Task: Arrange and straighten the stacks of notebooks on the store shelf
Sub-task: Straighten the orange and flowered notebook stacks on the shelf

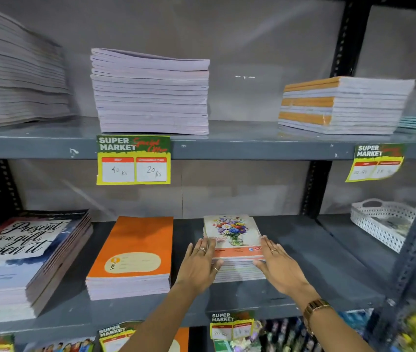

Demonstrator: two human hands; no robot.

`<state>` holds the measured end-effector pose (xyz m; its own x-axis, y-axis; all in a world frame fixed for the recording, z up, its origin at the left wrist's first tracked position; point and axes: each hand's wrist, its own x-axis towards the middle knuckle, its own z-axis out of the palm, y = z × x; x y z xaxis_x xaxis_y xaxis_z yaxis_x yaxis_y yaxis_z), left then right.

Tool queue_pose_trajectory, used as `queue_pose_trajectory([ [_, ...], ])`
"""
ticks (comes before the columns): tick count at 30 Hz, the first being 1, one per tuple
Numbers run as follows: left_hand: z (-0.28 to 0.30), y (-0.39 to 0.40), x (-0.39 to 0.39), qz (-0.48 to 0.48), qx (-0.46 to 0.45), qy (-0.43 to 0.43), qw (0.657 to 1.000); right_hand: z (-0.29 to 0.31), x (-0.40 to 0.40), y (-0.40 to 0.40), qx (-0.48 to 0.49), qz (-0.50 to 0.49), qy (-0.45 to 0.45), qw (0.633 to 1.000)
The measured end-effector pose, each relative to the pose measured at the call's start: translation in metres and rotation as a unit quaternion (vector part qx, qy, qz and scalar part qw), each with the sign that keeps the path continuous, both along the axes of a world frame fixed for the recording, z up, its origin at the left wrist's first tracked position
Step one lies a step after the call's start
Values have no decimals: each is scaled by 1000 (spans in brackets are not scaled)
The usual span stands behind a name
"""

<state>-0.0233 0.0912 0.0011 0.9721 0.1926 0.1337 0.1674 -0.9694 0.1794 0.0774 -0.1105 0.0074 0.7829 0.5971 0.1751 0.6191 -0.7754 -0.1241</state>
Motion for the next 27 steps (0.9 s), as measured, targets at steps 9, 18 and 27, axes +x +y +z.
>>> queue_pose_trajectory([
  [9, -1, -5, 6, 21, -47, 13, 999, 4, 13, 5, 131, -38, 160, 978],
  [18, -5, 0, 9, 9, -56, 16, 998, 14, 25, 2, 244, 9, 274, 930],
  [27, -4, 1, 8, -7, -75, 5, 997, 22, 37, 2, 249, 6, 315, 916],
])
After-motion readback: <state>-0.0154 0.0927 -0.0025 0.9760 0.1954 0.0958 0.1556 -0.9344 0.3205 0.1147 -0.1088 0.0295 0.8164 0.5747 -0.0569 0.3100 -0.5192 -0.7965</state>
